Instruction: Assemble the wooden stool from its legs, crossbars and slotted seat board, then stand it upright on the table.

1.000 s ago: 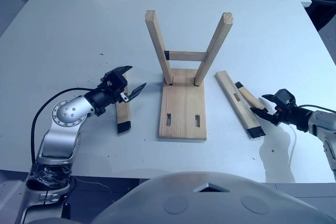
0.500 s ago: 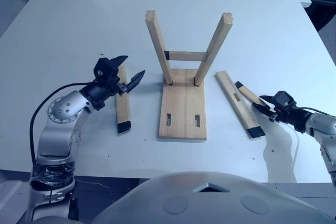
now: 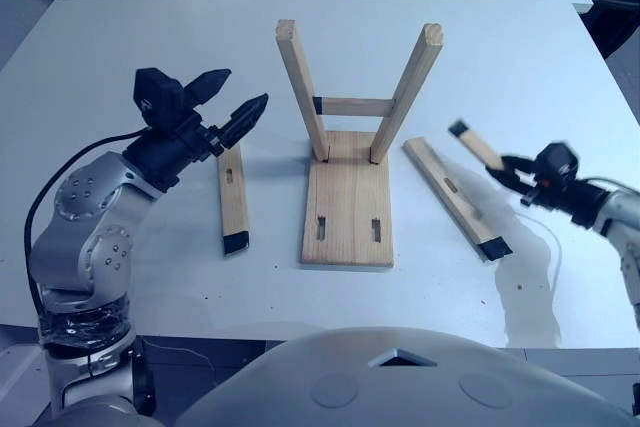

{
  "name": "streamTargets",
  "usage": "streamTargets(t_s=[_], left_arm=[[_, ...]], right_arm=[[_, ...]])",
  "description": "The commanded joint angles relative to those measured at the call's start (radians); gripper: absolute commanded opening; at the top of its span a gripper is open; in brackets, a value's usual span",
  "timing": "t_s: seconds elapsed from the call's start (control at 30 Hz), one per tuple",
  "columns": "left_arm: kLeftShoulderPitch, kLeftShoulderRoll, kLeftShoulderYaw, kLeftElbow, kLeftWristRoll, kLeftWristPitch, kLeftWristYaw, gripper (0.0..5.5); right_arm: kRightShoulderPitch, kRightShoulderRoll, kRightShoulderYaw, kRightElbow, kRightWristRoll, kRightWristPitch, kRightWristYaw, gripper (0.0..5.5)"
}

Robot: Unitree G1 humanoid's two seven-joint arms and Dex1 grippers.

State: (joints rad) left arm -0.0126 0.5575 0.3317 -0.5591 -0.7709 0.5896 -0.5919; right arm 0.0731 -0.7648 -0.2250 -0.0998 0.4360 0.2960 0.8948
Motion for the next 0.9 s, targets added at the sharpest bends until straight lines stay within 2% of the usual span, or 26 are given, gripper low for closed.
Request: streamTargets(t_s=[0.03,0.1,0.2,0.3,0.33,0.5,0.9], left_arm=[[-0.026,0.034,0.068,-0.072,-0.307,0.097,-0.016,4.41],[-0.047,0.044,0.076,-0.084,-0.437,0.118,-0.009,4.42],[-0.127,0.042,0.035,-0.062,-0.529,0.126,0.019,4.42],[-0.230,0.022,-0.057,-0.038,-0.523,0.132,0.035,3.94],[-0.256,0.016,-0.085,-0.031,-0.517,0.137,0.044,3.75],[-0.290,0.025,-0.197,-0.046,-0.443,0.134,-0.009,3.72],[-0.322,0.026,-0.291,-0.047,-0.433,0.148,-0.127,3.72]], right_arm=[[-0.097,-0.057,-0.123,-0.133,0.308,0.202,0.095,1.30],[-0.124,-0.088,-0.158,-0.214,0.480,0.312,0.141,1.30],[-0.219,-0.109,-0.147,-0.266,0.651,0.425,0.148,1.30],[-0.349,-0.079,-0.076,-0.256,0.728,0.492,0.114,1.30],[-0.384,-0.067,-0.049,-0.256,0.738,0.506,0.111,1.30],[-0.485,-0.025,0.064,-0.248,0.719,0.541,0.130,1.30],[-0.552,0.025,0.236,-0.206,0.596,0.529,0.247,1.30]])
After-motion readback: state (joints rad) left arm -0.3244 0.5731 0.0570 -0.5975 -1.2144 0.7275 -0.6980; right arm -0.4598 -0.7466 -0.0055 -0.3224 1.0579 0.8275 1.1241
